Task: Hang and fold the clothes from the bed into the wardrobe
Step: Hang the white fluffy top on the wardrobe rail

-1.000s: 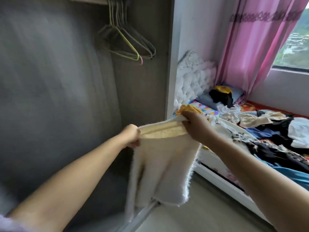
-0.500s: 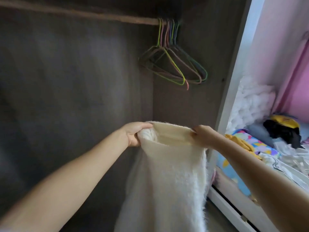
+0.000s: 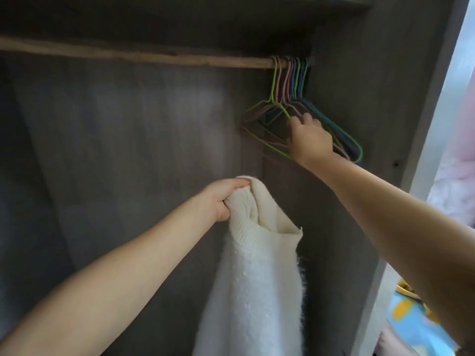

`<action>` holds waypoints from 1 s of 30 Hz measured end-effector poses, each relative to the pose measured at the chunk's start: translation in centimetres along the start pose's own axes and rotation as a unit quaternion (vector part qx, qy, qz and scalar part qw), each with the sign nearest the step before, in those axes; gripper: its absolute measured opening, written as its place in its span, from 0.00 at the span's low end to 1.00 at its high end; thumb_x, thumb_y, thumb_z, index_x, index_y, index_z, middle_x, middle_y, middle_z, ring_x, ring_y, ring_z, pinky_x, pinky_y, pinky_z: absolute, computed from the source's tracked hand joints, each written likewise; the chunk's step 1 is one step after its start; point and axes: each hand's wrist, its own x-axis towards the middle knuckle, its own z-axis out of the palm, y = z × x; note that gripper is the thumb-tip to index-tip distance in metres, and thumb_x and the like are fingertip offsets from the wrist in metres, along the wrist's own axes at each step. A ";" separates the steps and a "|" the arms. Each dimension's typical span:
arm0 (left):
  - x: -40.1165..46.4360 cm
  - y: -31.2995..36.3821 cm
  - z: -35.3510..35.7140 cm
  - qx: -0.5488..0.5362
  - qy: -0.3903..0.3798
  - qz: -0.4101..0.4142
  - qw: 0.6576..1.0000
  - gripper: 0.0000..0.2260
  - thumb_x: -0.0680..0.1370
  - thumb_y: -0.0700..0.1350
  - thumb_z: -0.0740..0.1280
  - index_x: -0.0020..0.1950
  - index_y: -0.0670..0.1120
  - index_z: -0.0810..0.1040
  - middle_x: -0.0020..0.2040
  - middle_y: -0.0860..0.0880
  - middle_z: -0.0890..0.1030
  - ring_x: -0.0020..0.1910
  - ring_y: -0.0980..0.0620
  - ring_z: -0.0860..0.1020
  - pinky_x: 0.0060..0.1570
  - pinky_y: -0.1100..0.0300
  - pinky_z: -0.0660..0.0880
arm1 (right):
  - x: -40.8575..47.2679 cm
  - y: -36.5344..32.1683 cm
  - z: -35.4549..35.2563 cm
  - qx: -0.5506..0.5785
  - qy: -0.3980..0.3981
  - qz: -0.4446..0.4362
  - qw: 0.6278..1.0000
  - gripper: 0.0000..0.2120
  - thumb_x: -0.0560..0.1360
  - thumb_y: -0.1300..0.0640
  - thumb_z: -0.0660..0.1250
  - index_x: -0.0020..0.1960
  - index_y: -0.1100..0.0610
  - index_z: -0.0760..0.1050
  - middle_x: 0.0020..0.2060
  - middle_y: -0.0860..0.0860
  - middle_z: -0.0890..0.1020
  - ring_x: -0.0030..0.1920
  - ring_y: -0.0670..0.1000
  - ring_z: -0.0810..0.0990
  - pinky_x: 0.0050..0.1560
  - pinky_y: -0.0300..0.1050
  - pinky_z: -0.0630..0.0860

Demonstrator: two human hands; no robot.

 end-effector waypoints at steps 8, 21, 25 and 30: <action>1.4 2.1 -2.0 -0.025 0.017 0.019 0.999 0.08 0.79 0.38 0.64 0.40 0.38 0.76 0.28 0.43 0.81 0.36 0.47 0.78 0.44 0.51 0.74 | 3.8 1.5 2.3 -0.081 -0.046 0.021 0.995 0.22 0.76 0.66 0.58 0.69 0.60 0.61 0.59 0.61 0.75 0.56 0.64 0.77 0.42 0.51 0.69; 1.9 2.0 -4.2 -0.032 0.055 0.017 0.998 0.07 0.78 0.37 0.65 0.41 0.37 0.76 0.37 0.41 0.79 0.38 0.45 0.78 0.48 0.49 0.74 | 5.9 2.2 2.3 -0.060 0.006 0.012 0.998 0.21 0.78 0.65 0.55 0.70 0.58 0.64 0.60 0.61 0.77 0.56 0.64 0.78 0.48 0.52 0.72; 1.8 2.0 -4.7 -0.034 0.055 0.014 0.998 0.06 0.78 0.37 0.65 0.41 0.37 0.76 0.40 0.40 0.79 0.39 0.45 0.78 0.49 0.50 0.73 | 6.0 1.9 1.8 0.017 0.042 0.023 0.999 0.19 0.78 0.66 0.56 0.68 0.61 0.67 0.63 0.62 0.71 0.58 0.66 0.75 0.52 0.56 0.73; 1.7 1.6 -5.1 -0.028 0.063 0.008 0.998 0.06 0.77 0.38 0.66 0.41 0.37 0.76 0.38 0.40 0.79 0.38 0.45 0.78 0.43 0.49 0.75 | 4.5 -0.4 0.5 0.113 0.100 0.026 0.988 0.09 0.78 0.65 0.56 0.56 0.63 0.69 0.50 0.66 0.78 0.49 0.68 0.78 0.43 0.55 0.72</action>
